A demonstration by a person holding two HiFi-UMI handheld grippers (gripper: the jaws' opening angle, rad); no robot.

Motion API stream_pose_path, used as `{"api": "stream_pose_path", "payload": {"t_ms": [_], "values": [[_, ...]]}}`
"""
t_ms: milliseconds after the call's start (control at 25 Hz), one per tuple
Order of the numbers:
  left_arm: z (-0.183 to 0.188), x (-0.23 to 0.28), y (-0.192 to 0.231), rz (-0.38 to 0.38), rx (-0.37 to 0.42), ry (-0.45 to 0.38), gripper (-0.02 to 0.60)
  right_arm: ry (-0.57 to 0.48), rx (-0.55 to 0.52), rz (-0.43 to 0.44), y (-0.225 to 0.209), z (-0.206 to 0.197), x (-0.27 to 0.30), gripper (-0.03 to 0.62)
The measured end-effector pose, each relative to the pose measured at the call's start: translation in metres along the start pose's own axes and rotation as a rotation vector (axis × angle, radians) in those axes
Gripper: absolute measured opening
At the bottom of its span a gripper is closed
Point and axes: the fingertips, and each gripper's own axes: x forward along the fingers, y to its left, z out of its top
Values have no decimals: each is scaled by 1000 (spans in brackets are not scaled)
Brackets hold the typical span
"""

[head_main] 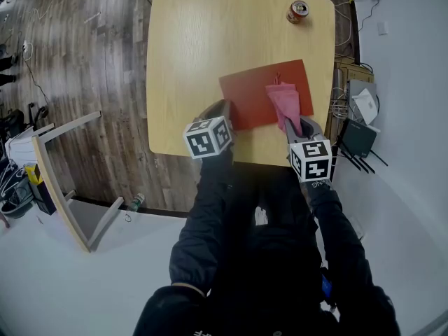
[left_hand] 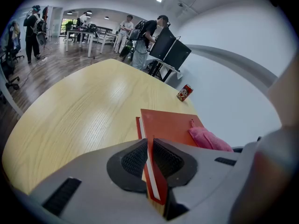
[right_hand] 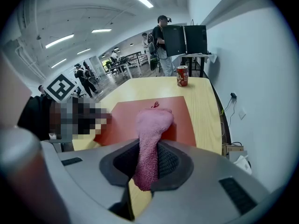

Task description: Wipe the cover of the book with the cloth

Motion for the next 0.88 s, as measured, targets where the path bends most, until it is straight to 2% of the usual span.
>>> {"api": "stream_pose_path", "payload": {"t_ms": [280,560,880], "values": [[-1,-1,1,5,4,2,63,-87,11,-5,-7,37,-17,78],[-1,1,0,8,7,-1,63,-139,1,-31,-28,76,12,78],[-2,2,0,12,7,0,63,-76,38,-55,-47,56,34,78]]}}
